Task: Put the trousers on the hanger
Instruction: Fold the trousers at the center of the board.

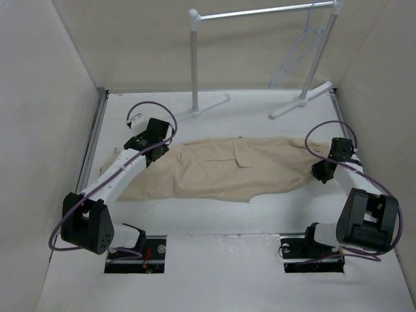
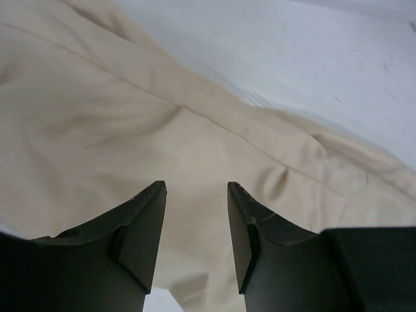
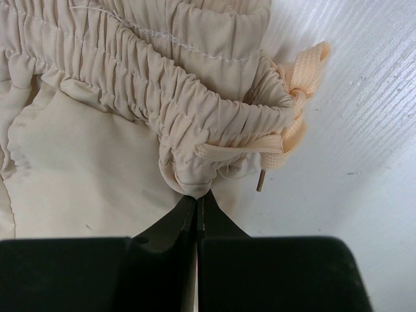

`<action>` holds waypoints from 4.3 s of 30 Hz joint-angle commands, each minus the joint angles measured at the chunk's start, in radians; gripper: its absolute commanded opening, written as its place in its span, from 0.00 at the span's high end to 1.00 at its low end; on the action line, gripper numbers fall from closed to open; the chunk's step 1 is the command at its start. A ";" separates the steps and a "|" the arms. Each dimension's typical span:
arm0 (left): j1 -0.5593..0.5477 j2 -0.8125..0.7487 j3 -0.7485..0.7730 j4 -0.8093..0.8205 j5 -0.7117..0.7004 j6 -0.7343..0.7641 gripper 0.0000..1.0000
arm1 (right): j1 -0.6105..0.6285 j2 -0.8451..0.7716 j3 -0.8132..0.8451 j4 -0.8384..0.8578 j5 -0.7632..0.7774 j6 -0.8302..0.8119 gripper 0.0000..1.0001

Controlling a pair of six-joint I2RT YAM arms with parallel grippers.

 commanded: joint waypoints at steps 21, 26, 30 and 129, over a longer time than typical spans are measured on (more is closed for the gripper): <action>-0.219 0.100 -0.057 0.166 0.119 -0.009 0.56 | -0.136 -0.247 -0.093 0.012 -0.072 0.003 0.16; -0.215 0.070 -0.104 0.173 0.138 -0.011 0.56 | -0.148 -0.096 -0.082 0.116 -0.090 0.003 0.18; -0.213 0.048 -0.123 0.173 0.138 -0.016 0.56 | -0.149 -0.009 -0.066 0.175 -0.087 0.022 0.22; -0.044 -0.051 -0.101 0.103 0.243 0.066 0.55 | 0.934 -0.113 0.154 0.058 -0.090 -0.104 0.77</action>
